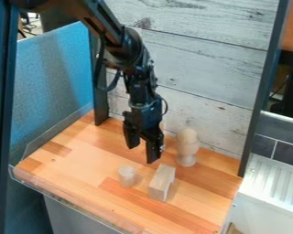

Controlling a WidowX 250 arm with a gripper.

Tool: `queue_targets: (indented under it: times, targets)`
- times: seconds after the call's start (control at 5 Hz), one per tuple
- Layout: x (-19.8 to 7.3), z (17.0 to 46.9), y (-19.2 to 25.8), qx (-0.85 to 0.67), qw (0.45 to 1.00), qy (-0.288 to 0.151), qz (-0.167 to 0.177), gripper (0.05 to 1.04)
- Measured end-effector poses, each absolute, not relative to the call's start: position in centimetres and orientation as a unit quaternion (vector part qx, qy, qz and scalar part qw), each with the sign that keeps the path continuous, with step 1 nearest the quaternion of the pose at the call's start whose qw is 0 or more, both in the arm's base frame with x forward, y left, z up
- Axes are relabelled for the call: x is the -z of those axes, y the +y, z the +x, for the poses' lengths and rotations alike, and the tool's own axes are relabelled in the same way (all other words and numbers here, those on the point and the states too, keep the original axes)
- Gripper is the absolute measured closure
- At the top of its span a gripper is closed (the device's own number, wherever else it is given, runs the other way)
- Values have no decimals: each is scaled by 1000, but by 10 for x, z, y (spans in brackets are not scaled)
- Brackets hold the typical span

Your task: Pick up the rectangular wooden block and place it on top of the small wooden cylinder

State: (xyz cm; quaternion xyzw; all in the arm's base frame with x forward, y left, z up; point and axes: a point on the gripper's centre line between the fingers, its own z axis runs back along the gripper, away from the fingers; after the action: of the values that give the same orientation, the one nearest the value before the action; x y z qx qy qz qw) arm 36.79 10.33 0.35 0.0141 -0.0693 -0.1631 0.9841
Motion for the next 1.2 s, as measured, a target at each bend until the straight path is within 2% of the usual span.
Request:
queue_targets:
  times: [0.2, 0.4, 0.6, 0.8, 1.0, 1.2]
  targets:
    - [8, 356, 79, 178, 981, -75, 20, 83]
    - [8, 354, 60, 190, 978, -81, 19, 83]
    - [8, 354, 55, 169, 982, -83, 10, 83]
    - [2, 363, 57, 150, 984, -93, 23, 83]
    - [7, 369, 62, 94, 991, -93, 30, 83]
    - [9, 371, 61, 76, 993, -80, 41, 83]
